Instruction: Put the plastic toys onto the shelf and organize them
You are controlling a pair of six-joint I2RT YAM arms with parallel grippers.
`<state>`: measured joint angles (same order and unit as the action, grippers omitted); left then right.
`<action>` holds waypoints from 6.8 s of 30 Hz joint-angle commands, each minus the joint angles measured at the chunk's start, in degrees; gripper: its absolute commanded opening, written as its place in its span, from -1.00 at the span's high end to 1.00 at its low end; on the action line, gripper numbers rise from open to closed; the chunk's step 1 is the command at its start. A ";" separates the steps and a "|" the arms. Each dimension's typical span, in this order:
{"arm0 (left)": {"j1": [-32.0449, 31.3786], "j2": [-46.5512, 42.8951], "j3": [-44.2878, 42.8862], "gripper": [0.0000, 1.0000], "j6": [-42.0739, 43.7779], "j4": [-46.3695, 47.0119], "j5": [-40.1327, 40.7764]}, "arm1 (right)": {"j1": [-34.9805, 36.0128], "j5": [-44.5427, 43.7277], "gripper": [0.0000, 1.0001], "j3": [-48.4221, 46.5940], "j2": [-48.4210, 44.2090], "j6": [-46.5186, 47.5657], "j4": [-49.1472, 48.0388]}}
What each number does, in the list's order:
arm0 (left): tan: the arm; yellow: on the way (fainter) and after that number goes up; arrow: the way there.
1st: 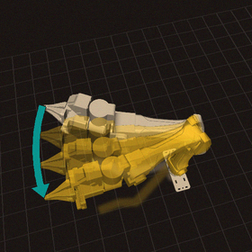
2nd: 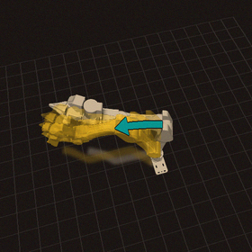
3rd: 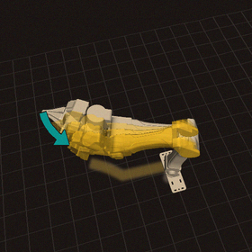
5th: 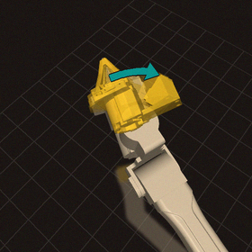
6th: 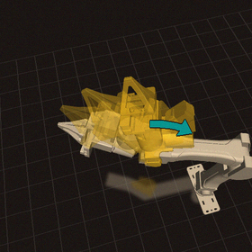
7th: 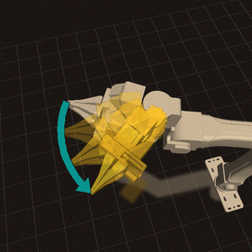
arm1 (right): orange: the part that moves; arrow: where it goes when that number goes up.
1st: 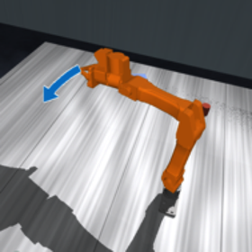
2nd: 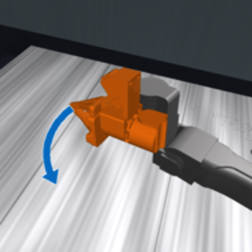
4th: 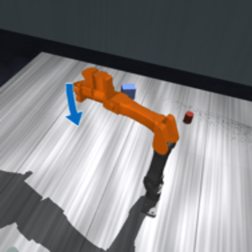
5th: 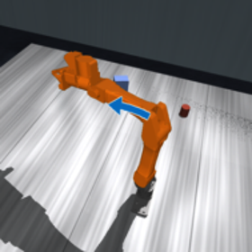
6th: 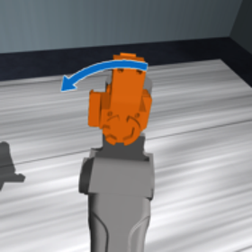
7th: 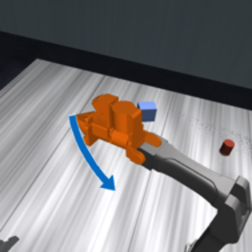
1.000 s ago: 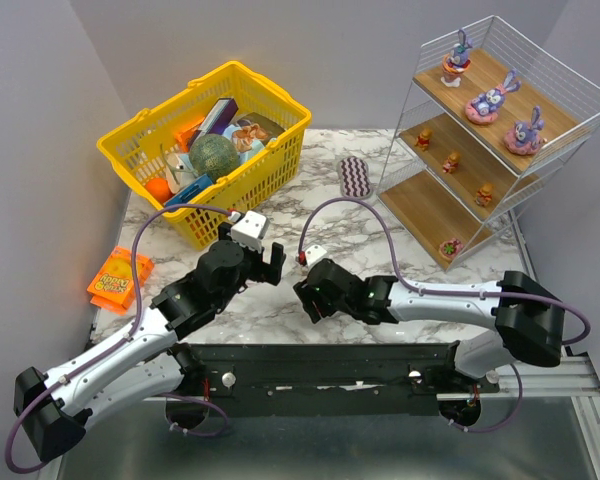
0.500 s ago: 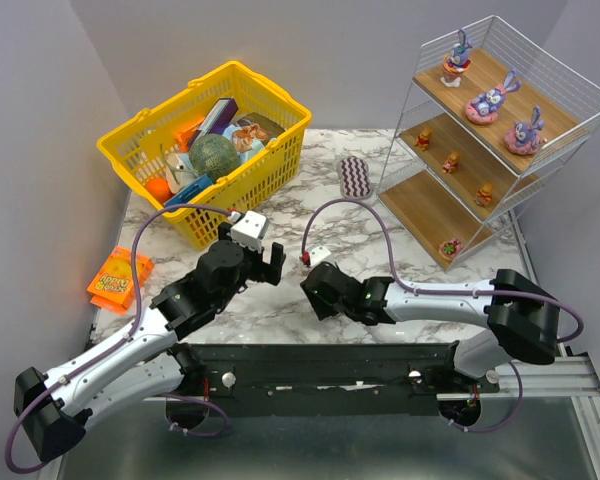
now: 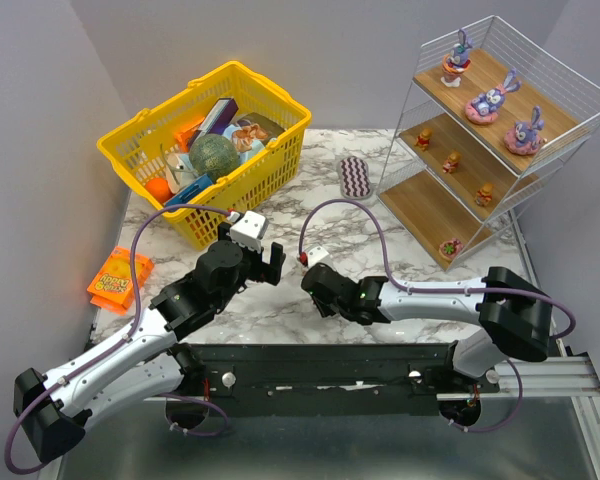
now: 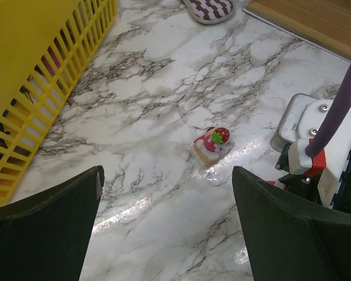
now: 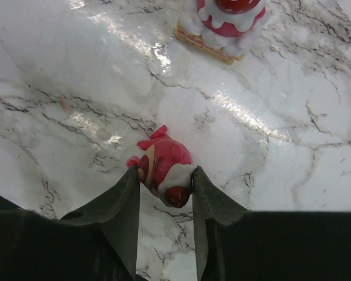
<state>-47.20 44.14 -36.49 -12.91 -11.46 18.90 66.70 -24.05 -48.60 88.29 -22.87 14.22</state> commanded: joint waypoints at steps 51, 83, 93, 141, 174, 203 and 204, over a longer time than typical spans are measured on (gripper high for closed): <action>0.36 -2.65 0.98 -0.97 0.07 0.57 2.29 | -44.55 -0.99 0.78 7.03 -1.90 55.13 -22.48; 0.44 -1.78 1.07 -0.98 0.16 0.66 1.76 | -48.41 -9.08 0.07 6.59 2.59 47.75 -25.73; 0.36 -1.69 1.07 -0.98 0.25 0.74 1.76 | -49.12 -9.70 -0.02 5.62 2.94 47.84 -25.73; 0.35 -1.78 1.25 -0.98 0.07 0.92 1.67 | -49.29 -8.38 -0.16 3.86 -3.57 45.46 -22.04; 0.53 -1.43 1.42 -0.97 0.16 0.74 2.29 | -51.58 -4.69 0.22 7.47 0.48 44.93 -25.91; 0.71 -1.51 1.33 -0.98 0.16 0.92 2.02 | -52.28 -2.14 0.85 9.31 -2.77 48.10 -28.54; 0.71 -1.60 1.42 -0.98 0.25 0.92 2.02 | -52.20 -1.70 0.88 9.22 -2.86 48.18 -28.37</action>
<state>-46.83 43.03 -35.75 -12.88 -11.44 19.79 14.87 -27.14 -39.99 86.72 25.52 -14.68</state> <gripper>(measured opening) 0.988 0.265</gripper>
